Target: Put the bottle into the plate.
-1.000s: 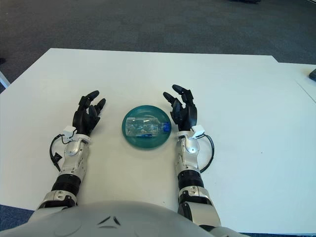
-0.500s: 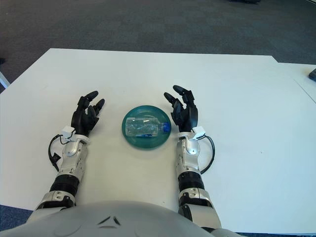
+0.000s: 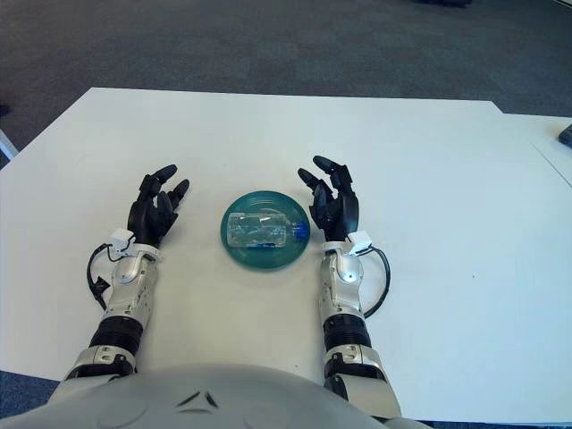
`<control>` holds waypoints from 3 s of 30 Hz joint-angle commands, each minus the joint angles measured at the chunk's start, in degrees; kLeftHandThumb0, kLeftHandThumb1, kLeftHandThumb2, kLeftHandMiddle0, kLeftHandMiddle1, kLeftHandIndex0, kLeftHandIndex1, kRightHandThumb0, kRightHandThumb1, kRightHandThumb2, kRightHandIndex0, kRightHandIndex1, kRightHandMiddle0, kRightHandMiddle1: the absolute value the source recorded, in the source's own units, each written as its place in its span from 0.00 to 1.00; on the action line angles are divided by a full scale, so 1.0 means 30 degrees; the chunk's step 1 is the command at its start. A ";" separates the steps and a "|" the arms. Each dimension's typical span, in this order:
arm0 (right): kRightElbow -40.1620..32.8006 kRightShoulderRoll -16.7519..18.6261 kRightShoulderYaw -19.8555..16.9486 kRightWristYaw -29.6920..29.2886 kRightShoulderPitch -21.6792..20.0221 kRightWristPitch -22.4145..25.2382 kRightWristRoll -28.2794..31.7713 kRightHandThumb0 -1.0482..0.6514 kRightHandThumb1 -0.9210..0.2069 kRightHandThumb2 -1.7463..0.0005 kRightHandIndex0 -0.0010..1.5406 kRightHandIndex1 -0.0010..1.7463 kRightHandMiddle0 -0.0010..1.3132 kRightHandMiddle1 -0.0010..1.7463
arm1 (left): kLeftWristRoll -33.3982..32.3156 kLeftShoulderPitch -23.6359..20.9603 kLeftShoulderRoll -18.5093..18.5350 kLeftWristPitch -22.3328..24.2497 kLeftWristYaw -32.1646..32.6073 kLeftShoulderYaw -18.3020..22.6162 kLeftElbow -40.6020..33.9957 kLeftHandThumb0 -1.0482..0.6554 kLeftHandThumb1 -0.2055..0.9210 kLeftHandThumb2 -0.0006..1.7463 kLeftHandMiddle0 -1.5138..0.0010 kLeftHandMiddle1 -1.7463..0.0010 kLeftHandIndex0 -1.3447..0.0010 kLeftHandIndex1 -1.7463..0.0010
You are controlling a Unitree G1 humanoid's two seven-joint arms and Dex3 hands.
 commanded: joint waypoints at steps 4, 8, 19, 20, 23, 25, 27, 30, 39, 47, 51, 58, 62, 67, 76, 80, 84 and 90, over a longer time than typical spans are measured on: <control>0.0245 -0.0623 0.0032 -0.1736 0.2456 0.1451 -0.1879 0.31 0.00 0.65 0.36 0.04 0.11 0.44 | 0.0319 0.2581 -0.0054 0.0551 0.0100 -0.0163 0.0699 0.24 1.00 0.41 0.53 0.98 0.83 0.57; -0.0492 -0.0648 0.0211 -0.2350 0.2748 0.2338 -0.2390 0.30 0.00 0.61 0.31 0.02 0.07 0.41 | 0.0440 0.2737 -0.0038 0.1092 0.0283 -0.0238 0.0180 0.24 1.00 0.40 0.53 0.98 0.83 0.57; -0.2621 -0.0792 0.0381 -0.3456 0.3139 0.5853 -0.2724 0.25 0.00 0.56 0.26 0.00 0.01 0.39 | 0.0808 0.3065 -0.0074 0.2605 0.0882 -0.0424 -0.1199 0.27 1.00 0.37 0.53 0.98 0.82 0.57; -0.2774 -0.0811 0.0397 -0.3535 0.3151 0.6121 -0.2761 0.24 0.00 0.56 0.26 0.00 0.01 0.39 | 0.0828 0.3084 -0.0083 0.2700 0.0943 -0.0431 -0.1264 0.27 1.00 0.37 0.54 0.98 0.83 0.57; -0.3289 -0.0841 0.0491 -0.3803 0.3226 0.6951 -0.2924 0.24 0.00 0.56 0.26 0.00 0.01 0.39 | 0.0948 0.3102 -0.0101 0.3279 0.1291 -0.0464 -0.1666 0.27 1.00 0.37 0.54 0.99 0.83 0.57; -0.3822 -0.0945 0.0578 -0.3962 0.3305 0.7774 -0.3136 0.24 0.00 0.56 0.27 0.00 0.00 0.39 | 0.1161 0.3015 -0.0051 0.3622 0.1676 -0.0470 -0.1695 0.27 1.00 0.36 0.55 0.99 0.84 0.57; -0.4113 -0.0995 0.0637 -0.4024 0.3364 0.8173 -0.3200 0.23 0.00 0.56 0.27 0.00 0.00 0.39 | 0.1234 0.2997 -0.0023 0.3761 0.1831 -0.0493 -0.1715 0.27 1.00 0.36 0.56 1.00 0.85 0.58; -0.4871 -0.1074 0.0782 -0.4139 0.3577 0.8975 -0.3361 0.23 0.00 0.56 0.27 0.00 0.00 0.39 | 0.1678 0.2879 -0.0009 0.3956 0.2452 -0.0600 -0.1855 0.27 1.00 0.36 0.58 1.00 0.86 0.58; -0.6671 -0.1089 0.1197 -0.4692 0.3985 1.1120 -0.4008 0.22 0.00 0.58 0.28 0.01 0.00 0.37 | 0.3241 0.3040 -0.0120 0.4837 0.4007 -0.1373 -0.3346 0.27 1.00 0.38 0.65 1.00 0.90 0.59; -0.6971 -0.1031 0.1400 -0.4969 0.3945 1.1625 -0.3929 0.23 0.00 0.58 0.28 0.00 0.00 0.35 | 0.3152 0.2964 -0.0148 0.5351 0.4063 -0.1571 -0.3825 0.25 1.00 0.38 0.68 1.00 0.91 0.59; -0.6873 -0.1031 0.1451 -0.5041 0.3902 1.1515 -0.3898 0.23 0.00 0.58 0.28 0.00 0.00 0.35 | 0.3215 0.2794 -0.0057 0.5417 0.3988 -0.1682 -0.3588 0.24 1.00 0.38 0.69 1.00 0.91 0.59; -0.6912 -0.1010 0.1525 -0.5085 0.3940 1.1455 -0.3799 0.23 0.00 0.58 0.28 0.00 0.00 0.37 | 0.3303 0.2748 -0.0011 0.5720 0.4029 -0.1867 -0.3679 0.21 1.00 0.39 0.69 1.00 0.90 0.58; -0.6898 -0.1001 0.1573 -0.5080 0.3987 1.1370 -0.3770 0.24 0.00 0.58 0.29 0.00 0.00 0.37 | 0.3347 0.2794 -0.0010 0.5927 0.3999 -0.1973 -0.3783 0.19 1.00 0.38 0.69 1.00 0.89 0.58; -0.7002 -0.0996 0.1620 -0.5073 0.4099 1.1283 -0.3751 0.24 0.00 0.58 0.29 0.00 0.00 0.37 | 0.3336 0.2877 -0.0032 0.6139 0.3942 -0.2073 -0.3855 0.18 1.00 0.39 0.70 1.00 0.89 0.57; -0.7175 -0.1035 0.1755 -0.5045 0.4373 1.1124 -0.3814 0.25 0.00 0.58 0.28 0.00 0.00 0.37 | 0.3259 0.3096 -0.0017 0.6428 0.3861 -0.2205 -0.4171 0.18 1.00 0.40 0.71 1.00 0.89 0.57; -0.7269 -0.1057 0.1816 -0.5081 0.4502 1.1095 -0.3868 0.24 0.00 0.58 0.28 0.00 0.00 0.36 | 0.3288 0.3206 0.0009 0.6422 0.3837 -0.2320 -0.4220 0.17 1.00 0.41 0.71 1.00 0.89 0.57; -0.7256 -0.1069 0.1878 -0.5116 0.4577 1.1063 -0.3916 0.23 0.00 0.58 0.28 0.00 0.00 0.36 | 0.3341 0.3245 0.0057 0.6388 0.3848 -0.2407 -0.4173 0.16 1.00 0.41 0.70 1.00 0.89 0.57; -0.7355 -0.1098 0.1951 -0.5055 0.4697 1.1081 -0.3880 0.23 0.00 0.58 0.27 0.00 0.00 0.37 | 0.3280 0.3349 0.0086 0.6622 0.3774 -0.2480 -0.4280 0.16 1.00 0.41 0.69 0.99 0.88 0.57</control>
